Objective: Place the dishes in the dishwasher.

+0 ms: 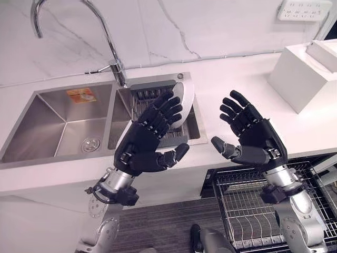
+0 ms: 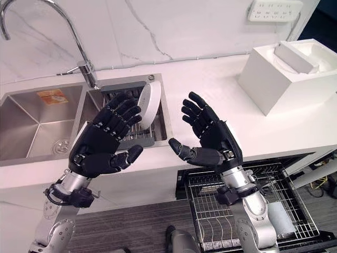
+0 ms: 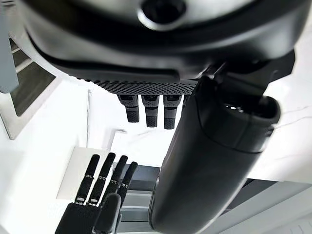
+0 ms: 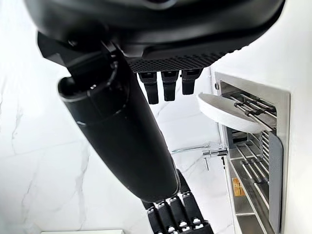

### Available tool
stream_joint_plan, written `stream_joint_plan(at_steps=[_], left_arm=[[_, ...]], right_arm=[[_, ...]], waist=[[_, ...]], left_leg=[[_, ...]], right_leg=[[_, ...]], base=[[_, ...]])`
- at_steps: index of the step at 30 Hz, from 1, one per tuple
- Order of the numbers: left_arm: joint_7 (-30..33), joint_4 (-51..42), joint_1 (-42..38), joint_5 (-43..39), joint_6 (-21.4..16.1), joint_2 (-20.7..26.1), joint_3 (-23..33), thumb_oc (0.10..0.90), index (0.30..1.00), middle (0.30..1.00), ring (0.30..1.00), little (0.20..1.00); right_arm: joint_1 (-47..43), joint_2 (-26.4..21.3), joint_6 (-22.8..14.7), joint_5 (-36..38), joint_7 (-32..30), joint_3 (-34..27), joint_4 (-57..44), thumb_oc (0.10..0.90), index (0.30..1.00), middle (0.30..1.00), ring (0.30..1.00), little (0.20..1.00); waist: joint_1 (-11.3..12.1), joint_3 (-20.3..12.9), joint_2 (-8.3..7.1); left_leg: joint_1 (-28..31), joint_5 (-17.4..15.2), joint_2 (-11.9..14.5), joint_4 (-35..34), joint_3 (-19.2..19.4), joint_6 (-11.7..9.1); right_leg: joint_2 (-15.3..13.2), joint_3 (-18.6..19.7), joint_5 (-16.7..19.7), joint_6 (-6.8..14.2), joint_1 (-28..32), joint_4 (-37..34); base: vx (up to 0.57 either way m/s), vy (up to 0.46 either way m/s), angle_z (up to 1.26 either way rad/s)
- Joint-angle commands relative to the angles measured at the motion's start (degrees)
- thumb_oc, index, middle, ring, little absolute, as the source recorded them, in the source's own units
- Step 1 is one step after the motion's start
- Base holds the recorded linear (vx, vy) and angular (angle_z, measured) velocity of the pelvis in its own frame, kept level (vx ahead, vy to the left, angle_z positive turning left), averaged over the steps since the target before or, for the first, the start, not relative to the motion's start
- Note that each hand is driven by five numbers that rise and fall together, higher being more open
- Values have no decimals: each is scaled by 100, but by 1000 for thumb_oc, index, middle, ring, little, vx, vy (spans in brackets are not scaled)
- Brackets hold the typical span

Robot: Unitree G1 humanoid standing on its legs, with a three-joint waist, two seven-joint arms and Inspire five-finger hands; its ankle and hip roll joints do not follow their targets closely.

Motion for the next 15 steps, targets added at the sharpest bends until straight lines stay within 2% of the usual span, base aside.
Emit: stream_joint_plan(at_steps=[1, 5, 8, 13, 15], left_arm=[[-50, -542, -545, -166, -991, -55, 166, 800, 900, 900, 900, 900], [55, -527, -593, -19, -1051, -6, 279, 800, 900, 900, 900, 900], [229, -497, -588, 46, -1098, 6, 376, 800, 900, 900, 900, 900], [467, -533, -541, 185, -1210, 52, 461, 800, 900, 900, 900, 900], [749, -523, -534, 437, -1275, 86, 492, 800, 900, 900, 900, 900]], right_arm=[[-531, 48, -773, 194, 76, -288, -383, 800, 900, 900, 900, 900], [-381, 254, -769, 268, 130, -344, -446, 800, 900, 900, 900, 900], [-436, 481, -675, 244, 89, -221, -419, 800, 900, 900, 900, 900], [-449, 572, -620, 283, -116, -166, -443, 800, 900, 900, 900, 900], [-495, 573, -623, 248, -290, -154, -441, 800, 900, 900, 900, 900]], waist=[[-4, -266, -56], [-73, -332, -11], [-17, -310, -19], [92, -294, -93], [153, -288, -123]], left_leg=[[330, -474, -120, 47, 148, 207], [450, -616, -137, 47, 220, 251], [526, -736, -200, 47, 201, 338], [555, -808, -263, 47, 220, 444], [546, -811, -285, 47, 211, 471]], right_leg=[[-563, -100, -405, 802, 690, -607], [-626, -166, -374, 889, 747, -607], [-694, -179, -324, 985, 771, -607], [-786, -193, -289, 1050, 787, -607], [-807, -187, -285, 1062, 804, -607]], base=[[21, 198, 19], [69, 191, 6], [64, 151, 4], [54, 90, 4], [47, 60, 6]])
